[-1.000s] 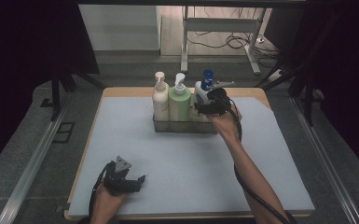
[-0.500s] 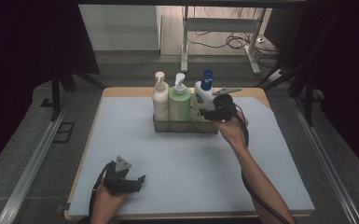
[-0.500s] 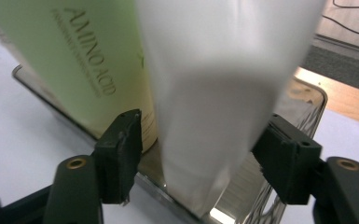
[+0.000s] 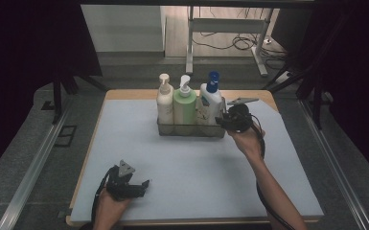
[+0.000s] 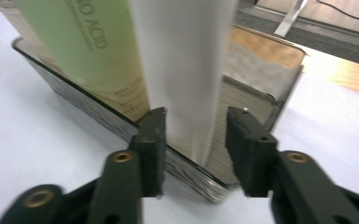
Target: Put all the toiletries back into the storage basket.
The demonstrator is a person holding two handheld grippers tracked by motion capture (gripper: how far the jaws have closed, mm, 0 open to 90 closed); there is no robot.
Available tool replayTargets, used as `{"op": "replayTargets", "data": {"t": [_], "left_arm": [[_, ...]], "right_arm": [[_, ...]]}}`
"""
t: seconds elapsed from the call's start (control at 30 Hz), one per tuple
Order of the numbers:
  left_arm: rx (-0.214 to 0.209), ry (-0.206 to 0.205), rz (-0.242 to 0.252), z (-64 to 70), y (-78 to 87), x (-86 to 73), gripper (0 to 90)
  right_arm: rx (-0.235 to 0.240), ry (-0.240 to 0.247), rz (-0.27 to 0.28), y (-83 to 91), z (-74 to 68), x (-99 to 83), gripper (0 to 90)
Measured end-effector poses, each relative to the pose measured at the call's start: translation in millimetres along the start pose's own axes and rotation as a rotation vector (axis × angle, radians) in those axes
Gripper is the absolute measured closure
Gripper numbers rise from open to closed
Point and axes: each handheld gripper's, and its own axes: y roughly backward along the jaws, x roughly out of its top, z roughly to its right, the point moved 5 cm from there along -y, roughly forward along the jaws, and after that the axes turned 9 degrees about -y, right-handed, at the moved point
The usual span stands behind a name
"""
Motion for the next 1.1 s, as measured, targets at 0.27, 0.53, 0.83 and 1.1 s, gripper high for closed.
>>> {"op": "replayTargets", "data": {"t": [0.27,0.53,0.83,1.1], "left_arm": [[0.000,0.000,0.000,0.0,0.0,0.0,12.1],[0.000,0.000,0.000,0.0,0.0,0.0,12.1],[-0.001,0.000,-0.001,0.0,0.0,0.0,12.1],[-0.001,0.000,0.000,-0.1,0.0,0.0,12.1]], "right_arm": [[-0.011,-0.027,0.026,-0.9,16.3,2.6,83.1],[-0.070,-0.004,0.040,-17.1,21.1,6.4,88.1],[-0.078,-0.049,0.009,-32.5,26.4,5.3,89.3],[-0.061,-0.045,-0.016,-45.1,21.0,2.0,89.3]]}}
